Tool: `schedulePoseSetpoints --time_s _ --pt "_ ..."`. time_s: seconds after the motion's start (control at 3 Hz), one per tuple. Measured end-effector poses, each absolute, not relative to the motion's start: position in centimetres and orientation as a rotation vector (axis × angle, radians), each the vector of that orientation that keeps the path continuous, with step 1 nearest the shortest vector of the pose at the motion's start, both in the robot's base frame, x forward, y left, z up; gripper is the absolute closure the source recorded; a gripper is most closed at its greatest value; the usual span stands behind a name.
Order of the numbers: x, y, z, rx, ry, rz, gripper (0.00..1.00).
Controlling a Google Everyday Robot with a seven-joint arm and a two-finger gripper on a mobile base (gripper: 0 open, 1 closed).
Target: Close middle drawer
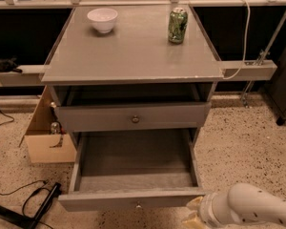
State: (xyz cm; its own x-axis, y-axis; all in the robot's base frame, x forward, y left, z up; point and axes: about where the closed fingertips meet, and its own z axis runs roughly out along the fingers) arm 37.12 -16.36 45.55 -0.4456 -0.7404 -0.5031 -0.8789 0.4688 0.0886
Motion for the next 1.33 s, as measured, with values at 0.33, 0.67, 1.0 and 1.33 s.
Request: schedulePoseSetpoints --time_s 0.33,0.67,1.0,1.33 --pt "38.1 -15.5 39.7 -1.369 2.296 0.485 0.73" --pt "42.2 -14.1 33.6 -1.329 2.223 0.491 1.0" --pt "42.4 -14.0 33.2 -1.322 2.215 0.494 1.0" --pt "43.6 -13.7 33.2 -1.313 2.192 0.489 1.0"
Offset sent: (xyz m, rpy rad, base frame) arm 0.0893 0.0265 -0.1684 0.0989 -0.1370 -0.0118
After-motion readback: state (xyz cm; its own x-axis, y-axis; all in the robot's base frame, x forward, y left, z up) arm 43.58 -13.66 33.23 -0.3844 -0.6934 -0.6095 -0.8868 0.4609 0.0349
